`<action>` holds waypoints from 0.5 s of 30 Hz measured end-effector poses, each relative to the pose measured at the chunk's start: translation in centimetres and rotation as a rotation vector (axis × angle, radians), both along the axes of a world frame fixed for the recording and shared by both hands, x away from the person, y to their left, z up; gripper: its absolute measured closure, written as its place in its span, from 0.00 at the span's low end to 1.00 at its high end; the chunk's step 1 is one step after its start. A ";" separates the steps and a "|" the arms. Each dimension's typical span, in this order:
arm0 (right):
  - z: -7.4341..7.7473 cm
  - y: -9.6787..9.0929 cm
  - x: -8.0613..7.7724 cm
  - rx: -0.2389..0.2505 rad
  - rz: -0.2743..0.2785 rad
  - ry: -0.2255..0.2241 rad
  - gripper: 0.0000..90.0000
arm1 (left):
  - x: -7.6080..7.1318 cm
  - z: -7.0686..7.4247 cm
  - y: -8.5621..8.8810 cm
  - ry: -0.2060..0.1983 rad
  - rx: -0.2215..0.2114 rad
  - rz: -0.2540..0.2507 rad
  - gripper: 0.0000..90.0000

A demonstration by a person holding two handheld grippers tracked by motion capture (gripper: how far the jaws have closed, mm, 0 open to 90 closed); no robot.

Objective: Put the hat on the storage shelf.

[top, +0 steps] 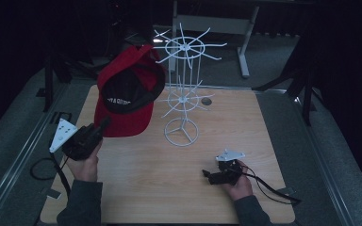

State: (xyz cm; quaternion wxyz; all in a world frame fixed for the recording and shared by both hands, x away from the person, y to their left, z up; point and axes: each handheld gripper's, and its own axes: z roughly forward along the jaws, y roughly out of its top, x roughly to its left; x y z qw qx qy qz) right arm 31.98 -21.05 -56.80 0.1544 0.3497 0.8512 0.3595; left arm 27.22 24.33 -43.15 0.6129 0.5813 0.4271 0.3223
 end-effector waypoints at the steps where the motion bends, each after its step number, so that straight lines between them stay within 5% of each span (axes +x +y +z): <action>1: 0.0 0.0 0.0 0.000 0.000 0.000 0.15 | 0.0 -0.1 -0.1 0.001 0.003 -0.001 0.95; 8: 0.0 0.0 0.0 -0.001 0.002 -0.002 0.15 | 0.0 -0.2 -1.6 -0.004 0.070 -0.027 0.95; 15: 0.0 0.0 0.0 -0.003 0.002 -0.002 0.15 | 0.3 -1.0 -1.9 0.024 0.074 -0.053 0.92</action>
